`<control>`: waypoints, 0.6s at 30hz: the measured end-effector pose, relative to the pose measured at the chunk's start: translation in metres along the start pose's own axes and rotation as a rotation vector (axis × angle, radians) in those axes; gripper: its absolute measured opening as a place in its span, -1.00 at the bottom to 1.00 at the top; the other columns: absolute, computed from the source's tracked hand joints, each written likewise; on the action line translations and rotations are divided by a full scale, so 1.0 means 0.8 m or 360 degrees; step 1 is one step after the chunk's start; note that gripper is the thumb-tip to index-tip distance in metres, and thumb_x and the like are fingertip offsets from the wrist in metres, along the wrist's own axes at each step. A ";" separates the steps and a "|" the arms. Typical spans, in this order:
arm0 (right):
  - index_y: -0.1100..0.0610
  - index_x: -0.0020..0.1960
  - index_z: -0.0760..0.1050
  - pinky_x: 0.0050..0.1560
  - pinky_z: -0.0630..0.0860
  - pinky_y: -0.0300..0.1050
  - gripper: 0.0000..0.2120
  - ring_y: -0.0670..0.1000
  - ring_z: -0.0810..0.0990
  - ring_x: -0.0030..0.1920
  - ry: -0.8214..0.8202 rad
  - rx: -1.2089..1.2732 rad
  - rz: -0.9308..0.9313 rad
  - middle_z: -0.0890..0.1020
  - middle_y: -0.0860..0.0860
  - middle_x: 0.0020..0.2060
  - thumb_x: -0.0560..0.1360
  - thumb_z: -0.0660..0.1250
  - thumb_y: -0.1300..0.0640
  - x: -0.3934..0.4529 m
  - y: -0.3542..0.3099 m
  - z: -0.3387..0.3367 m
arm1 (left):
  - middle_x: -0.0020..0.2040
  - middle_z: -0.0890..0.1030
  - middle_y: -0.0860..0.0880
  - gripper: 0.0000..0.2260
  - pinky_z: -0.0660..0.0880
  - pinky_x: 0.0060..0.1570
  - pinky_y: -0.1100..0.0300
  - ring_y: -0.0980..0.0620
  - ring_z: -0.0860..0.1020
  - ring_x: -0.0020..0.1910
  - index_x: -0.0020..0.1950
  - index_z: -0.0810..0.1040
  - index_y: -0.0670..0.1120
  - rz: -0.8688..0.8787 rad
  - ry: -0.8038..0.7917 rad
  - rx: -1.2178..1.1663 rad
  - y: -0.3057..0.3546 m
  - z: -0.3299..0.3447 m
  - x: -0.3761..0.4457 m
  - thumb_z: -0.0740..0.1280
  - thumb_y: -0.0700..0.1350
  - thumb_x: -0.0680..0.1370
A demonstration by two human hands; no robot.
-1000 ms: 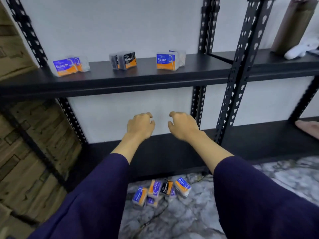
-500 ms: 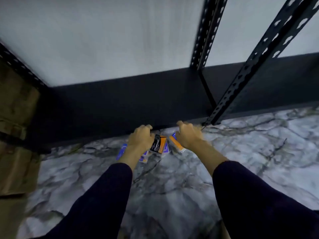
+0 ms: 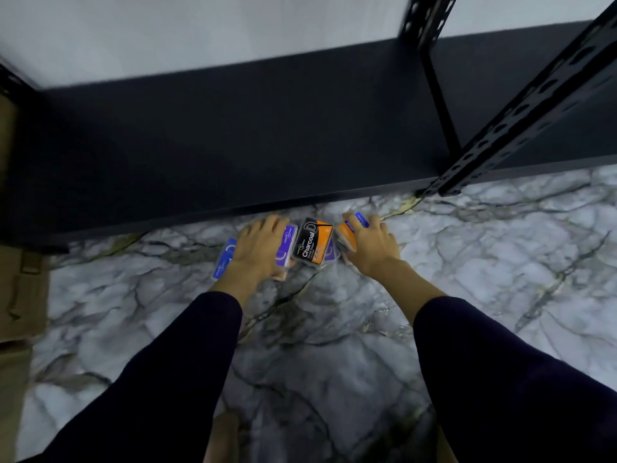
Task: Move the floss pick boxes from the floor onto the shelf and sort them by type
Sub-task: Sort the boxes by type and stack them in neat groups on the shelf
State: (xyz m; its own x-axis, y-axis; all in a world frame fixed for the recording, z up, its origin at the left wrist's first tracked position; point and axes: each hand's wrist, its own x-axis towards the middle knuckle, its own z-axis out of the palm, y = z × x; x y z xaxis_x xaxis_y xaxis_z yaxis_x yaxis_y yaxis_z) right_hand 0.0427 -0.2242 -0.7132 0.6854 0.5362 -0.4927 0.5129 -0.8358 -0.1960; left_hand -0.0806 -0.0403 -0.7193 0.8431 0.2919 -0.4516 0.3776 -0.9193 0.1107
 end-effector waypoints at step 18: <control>-0.10 0.46 0.19 0.07 0.49 0.10 -0.36 0.18 0.28 0.21 0.0782 0.0351 -0.0360 0.25 0.13 0.25 0.43 0.33 -0.10 -0.166 -0.083 -0.265 | 0.23 0.22 -0.03 -0.19 0.42 0.18 0.10 -0.02 0.26 0.22 0.41 0.17 0.09 -0.0070 0.0815 -0.0854 0.048 -0.275 -0.170 0.52 0.18 0.29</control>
State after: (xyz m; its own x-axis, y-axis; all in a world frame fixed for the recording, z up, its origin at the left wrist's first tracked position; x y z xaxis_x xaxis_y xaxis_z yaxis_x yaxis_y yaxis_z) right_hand 0.0274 -0.2146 -0.4548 0.7577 0.6522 0.0231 0.5909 -0.6706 -0.4485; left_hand -0.0962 -0.0574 -0.4590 0.8462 0.5327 -0.0108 0.4398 -0.6869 0.5786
